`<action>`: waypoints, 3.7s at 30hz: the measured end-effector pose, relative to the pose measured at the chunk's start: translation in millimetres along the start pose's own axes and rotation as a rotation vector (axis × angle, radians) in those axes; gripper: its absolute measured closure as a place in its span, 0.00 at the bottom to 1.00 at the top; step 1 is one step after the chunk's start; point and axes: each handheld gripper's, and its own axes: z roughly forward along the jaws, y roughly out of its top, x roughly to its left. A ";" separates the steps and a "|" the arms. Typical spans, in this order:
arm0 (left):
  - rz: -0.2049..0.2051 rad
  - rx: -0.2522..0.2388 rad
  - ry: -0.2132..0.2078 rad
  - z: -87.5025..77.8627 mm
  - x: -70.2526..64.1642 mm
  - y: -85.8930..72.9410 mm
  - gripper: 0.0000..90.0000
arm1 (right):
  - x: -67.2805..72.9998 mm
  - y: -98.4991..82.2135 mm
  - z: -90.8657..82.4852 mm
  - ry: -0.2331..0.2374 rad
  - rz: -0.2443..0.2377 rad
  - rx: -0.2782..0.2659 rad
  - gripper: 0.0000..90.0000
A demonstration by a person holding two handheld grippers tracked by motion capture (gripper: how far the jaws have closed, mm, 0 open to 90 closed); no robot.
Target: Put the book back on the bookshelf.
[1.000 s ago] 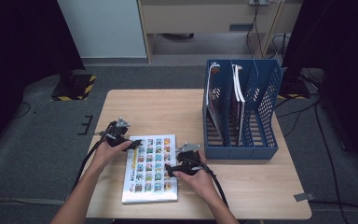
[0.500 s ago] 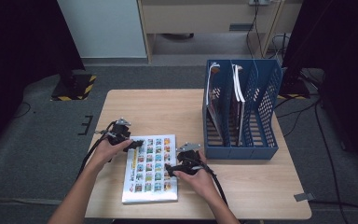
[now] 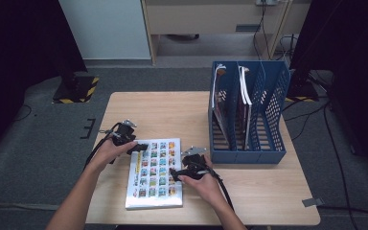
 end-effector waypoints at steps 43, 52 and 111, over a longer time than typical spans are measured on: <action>-0.046 -0.099 -0.011 -24.9 -4.4 -1.9 0.49 | -1.9 4.1 2.6 0.025 0.010 0.031 0.08; -0.027 -0.083 -0.095 -27.6 -9.9 -0.8 0.56 | -1.1 5.5 3.8 0.026 0.008 0.035 0.08; -0.045 -0.034 -0.200 -16.6 -19.3 11.2 0.83 | -0.5 10.6 7.1 0.032 -0.007 0.063 0.08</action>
